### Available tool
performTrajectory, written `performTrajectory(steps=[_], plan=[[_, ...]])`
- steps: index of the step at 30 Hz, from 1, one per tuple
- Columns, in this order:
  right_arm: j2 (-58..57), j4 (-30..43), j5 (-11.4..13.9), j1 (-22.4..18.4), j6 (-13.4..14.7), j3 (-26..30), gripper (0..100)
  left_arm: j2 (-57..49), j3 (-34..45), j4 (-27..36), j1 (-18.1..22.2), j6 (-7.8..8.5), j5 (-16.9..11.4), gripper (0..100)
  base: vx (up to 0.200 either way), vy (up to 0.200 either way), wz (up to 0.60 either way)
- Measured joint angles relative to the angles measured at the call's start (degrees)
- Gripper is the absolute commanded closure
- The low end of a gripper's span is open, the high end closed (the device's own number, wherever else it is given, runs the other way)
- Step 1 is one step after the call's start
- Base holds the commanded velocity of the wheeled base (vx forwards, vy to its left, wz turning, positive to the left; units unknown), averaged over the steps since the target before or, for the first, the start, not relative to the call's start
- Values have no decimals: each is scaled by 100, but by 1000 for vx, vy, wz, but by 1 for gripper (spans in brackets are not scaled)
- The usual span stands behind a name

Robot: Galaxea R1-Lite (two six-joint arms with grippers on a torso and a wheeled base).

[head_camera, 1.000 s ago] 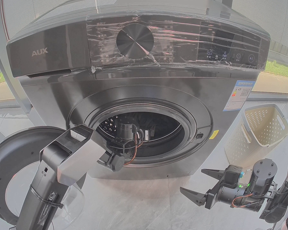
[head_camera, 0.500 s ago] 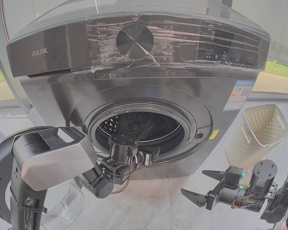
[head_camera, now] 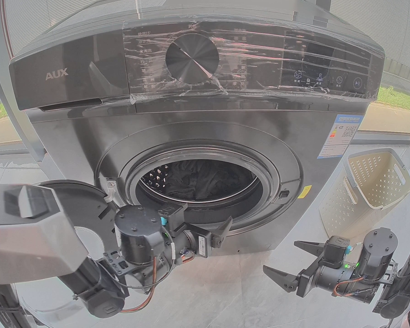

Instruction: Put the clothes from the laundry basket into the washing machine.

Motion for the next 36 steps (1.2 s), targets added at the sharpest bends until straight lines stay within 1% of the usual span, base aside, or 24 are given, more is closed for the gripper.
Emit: performTrajectory(steps=[3,10,13,18,21,24,25,27,30,36], plan=[[-80,-2,-191,-99,-1,-7,0,-402,328,-21,-24,-201,79,0,0,0,0],[-488,9,-312,-510,-26,-27,0,-1259,1215,-315,37,-511,318,0,0,0,0],[-752,30,-350,-627,0,-11,0,-1620,1492,-495,193,-566,397,0,0,0,0],[-1198,96,-391,-805,77,1,0,-2033,1976,-596,417,-579,441,0,0,0,0],[-1441,123,-397,-1069,65,4,0,-2193,2275,-657,491,-513,461,0,0,0,0],[-1704,277,-375,-1449,5,4,0,-2433,2583,-739,524,-312,492,0,0,0,0],[-1755,338,-369,-1510,-6,4,0,-2488,2632,-747,532,-278,501,0,0,0,0],[-1938,652,-351,-1681,-68,6,0,-2670,2773,-755,541,-166,529,0,-100,0,0],[-2211,1136,-345,-1833,-176,9,0,-2896,2925,-739,560,-11,630,0,-200,0,0],[-2859,1901,-358,-1943,-313,6,0,-3288,3010,-623,616,134,903,0,-200,0,0]])
